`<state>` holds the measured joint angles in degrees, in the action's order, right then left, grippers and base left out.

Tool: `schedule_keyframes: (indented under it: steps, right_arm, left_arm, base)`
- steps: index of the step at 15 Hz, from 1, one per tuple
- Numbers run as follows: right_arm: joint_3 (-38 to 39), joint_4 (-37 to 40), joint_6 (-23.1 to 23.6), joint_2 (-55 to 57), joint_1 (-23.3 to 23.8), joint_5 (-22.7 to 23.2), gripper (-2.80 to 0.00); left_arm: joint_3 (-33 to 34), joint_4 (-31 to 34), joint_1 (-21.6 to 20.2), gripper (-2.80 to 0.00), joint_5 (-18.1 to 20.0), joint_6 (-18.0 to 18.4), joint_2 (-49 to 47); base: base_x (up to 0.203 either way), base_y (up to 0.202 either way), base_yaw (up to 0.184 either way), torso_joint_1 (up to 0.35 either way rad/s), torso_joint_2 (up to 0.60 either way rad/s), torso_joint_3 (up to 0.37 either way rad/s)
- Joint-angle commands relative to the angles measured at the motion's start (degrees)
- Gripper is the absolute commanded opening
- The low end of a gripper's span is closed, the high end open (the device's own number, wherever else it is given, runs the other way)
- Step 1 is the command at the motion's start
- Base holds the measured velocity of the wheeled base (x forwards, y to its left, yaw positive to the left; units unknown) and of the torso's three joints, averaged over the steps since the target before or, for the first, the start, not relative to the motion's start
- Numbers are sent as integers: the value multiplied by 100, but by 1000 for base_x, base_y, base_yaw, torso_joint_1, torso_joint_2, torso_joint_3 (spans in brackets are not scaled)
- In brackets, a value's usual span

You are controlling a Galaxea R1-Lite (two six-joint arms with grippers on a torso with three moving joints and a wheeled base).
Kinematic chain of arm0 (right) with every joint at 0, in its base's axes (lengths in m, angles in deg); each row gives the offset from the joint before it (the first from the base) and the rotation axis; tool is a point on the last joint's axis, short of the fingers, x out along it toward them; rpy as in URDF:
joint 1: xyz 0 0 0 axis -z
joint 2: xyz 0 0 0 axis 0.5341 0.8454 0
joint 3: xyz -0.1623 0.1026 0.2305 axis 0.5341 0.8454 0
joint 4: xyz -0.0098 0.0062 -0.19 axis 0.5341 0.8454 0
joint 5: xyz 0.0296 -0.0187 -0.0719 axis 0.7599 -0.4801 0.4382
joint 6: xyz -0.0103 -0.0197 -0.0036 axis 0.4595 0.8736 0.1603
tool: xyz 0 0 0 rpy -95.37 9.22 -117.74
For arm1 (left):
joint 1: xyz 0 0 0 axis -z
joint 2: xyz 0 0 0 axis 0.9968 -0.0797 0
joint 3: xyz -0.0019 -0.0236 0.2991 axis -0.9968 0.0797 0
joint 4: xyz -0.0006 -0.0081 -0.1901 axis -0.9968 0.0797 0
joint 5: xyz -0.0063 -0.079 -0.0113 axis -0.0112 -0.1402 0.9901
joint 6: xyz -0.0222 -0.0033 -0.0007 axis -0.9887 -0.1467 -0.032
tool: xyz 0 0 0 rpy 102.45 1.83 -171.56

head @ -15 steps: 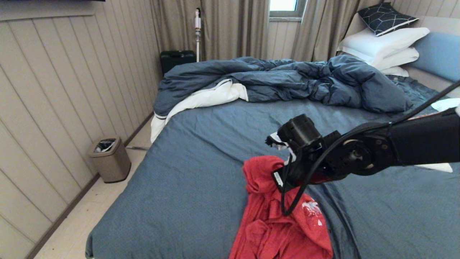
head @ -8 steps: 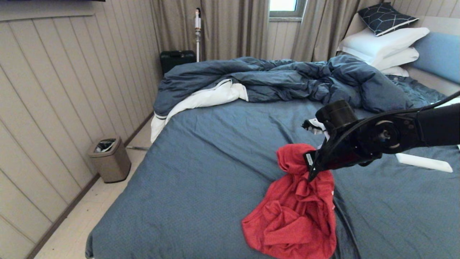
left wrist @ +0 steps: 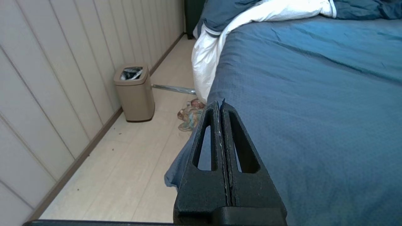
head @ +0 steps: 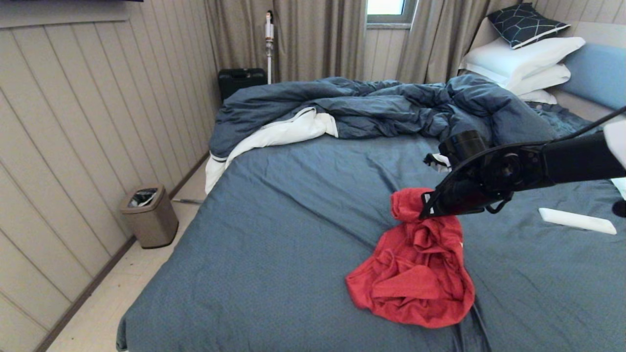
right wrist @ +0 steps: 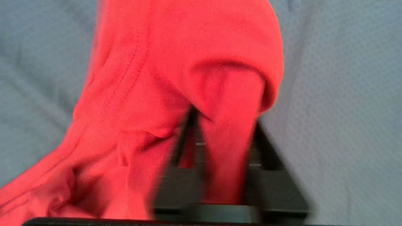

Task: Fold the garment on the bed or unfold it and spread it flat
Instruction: Unford the red T-shirt

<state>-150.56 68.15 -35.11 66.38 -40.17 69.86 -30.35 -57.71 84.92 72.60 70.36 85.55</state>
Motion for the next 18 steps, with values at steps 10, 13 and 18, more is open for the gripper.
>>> schedule_keyframes:
  steps: [10, 13, 18]
  right_arm:
    - [798, 11, -83, -890, 241, 485, 0]
    - [1989, -245, -117, -1600, 320, 692, 0]
    - [2925, -1043, -127, -2305, 629, 889, 0]
  left_arm:
    - [0, -5, -2, -280, -4, -7, -7]
    - [0, 290, -2, -280, -95, -30, -7]
    - [-15, 852, 179, -280, 60, -805, -365]
  base:
    - [0, 0, 0, 0, 0, 0]
    - [0, 0, 0, 0, 0, 0]
    - [0, 0, 0, 0, 0, 0]
